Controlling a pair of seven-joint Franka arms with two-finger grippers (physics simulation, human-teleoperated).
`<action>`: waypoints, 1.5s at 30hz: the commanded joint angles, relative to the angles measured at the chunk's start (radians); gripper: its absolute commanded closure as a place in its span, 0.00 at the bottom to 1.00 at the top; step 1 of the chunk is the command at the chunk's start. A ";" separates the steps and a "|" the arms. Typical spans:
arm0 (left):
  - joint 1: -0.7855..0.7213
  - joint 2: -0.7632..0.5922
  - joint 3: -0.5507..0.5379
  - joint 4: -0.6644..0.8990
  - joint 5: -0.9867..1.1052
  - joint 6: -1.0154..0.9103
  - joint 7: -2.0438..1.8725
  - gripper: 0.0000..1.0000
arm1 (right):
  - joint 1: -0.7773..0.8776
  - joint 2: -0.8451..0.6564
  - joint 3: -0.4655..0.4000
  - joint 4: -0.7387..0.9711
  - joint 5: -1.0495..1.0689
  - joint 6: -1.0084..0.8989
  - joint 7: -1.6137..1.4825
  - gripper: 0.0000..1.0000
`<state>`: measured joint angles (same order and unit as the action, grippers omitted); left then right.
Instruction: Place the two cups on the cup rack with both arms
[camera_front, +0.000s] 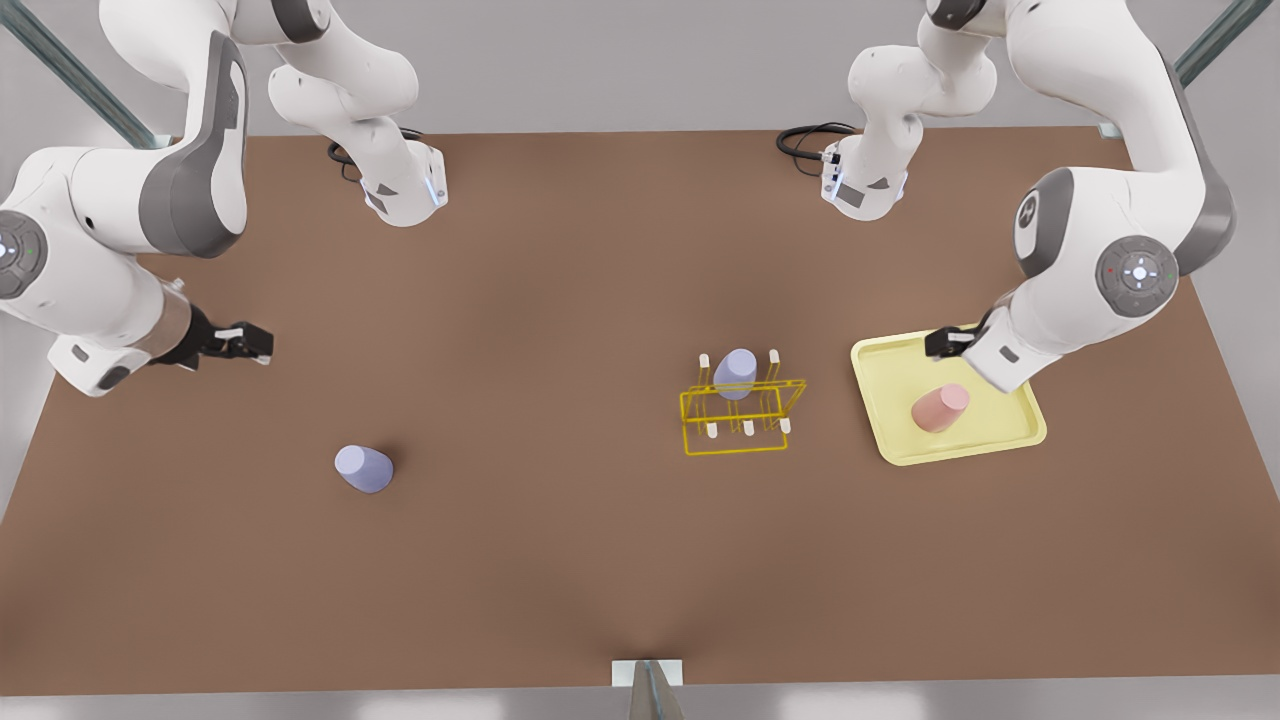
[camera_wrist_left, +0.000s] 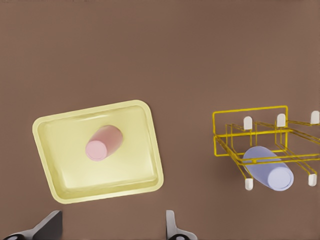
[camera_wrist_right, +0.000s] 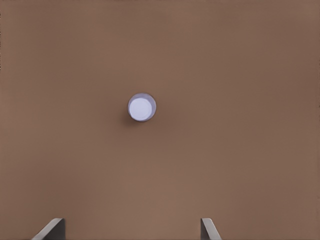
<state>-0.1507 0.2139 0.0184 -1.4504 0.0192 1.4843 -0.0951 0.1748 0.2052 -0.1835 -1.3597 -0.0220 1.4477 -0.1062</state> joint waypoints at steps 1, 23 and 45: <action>0.002 -0.001 0.002 0.001 -0.021 0.048 -0.017 0.00 | 0.000 0.000 -0.001 0.001 0.002 0.071 -0.072 0.00; 0.125 0.197 0.124 -0.619 -0.081 0.804 0.367 0.00 | -0.003 0.353 0.007 -0.386 0.186 0.892 -0.060 0.00; 0.111 0.213 0.124 -0.616 -0.081 0.760 0.360 0.18 | 0.008 0.358 0.009 -0.536 0.186 0.973 -0.060 0.00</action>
<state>-0.0383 0.4321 0.1426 -2.0658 -0.0605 2.2754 0.2261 0.1825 0.5641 -0.1748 -1.8953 0.1621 2.4136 -0.1558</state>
